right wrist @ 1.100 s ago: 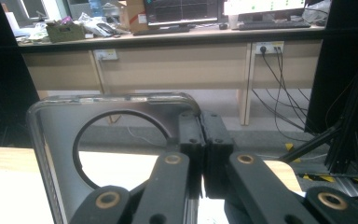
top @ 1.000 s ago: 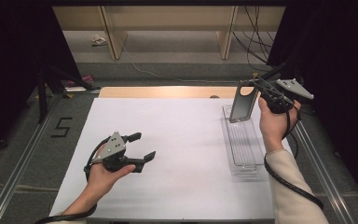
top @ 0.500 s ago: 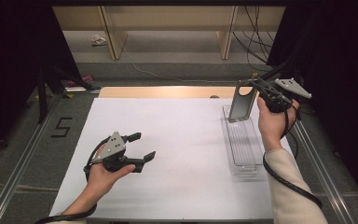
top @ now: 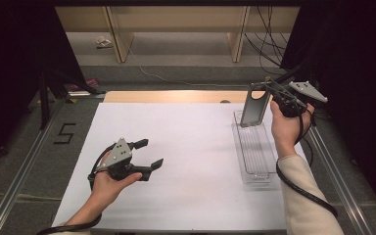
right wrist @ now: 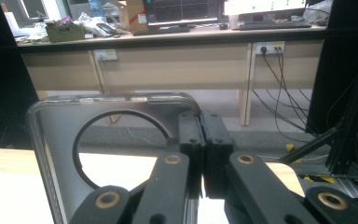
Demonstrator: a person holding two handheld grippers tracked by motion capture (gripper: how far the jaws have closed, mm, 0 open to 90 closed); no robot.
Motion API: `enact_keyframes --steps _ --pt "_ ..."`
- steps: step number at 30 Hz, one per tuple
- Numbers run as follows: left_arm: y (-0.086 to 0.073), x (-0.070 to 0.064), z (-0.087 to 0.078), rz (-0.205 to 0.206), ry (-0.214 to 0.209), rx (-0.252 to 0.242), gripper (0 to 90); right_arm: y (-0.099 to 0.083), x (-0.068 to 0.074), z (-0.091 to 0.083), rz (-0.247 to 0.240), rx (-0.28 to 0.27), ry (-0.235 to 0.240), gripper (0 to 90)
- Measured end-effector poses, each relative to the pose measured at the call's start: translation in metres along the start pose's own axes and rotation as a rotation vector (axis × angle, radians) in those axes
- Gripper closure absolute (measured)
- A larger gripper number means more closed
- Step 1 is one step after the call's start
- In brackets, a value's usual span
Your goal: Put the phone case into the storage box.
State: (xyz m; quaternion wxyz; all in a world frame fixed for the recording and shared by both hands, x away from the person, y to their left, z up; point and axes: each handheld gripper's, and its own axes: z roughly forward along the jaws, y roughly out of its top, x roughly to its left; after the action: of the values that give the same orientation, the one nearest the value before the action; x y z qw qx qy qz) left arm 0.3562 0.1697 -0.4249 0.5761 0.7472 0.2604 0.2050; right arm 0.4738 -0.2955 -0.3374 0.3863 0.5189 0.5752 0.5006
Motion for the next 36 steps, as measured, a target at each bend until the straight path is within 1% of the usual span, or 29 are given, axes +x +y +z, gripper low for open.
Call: enact_keyframes --steps 36 --pt "-0.0009 0.0005 0.0006 -0.003 -0.002 0.004 15.9 -0.0034 -0.0024 0.0097 -0.002 -0.005 -0.011 88.9"
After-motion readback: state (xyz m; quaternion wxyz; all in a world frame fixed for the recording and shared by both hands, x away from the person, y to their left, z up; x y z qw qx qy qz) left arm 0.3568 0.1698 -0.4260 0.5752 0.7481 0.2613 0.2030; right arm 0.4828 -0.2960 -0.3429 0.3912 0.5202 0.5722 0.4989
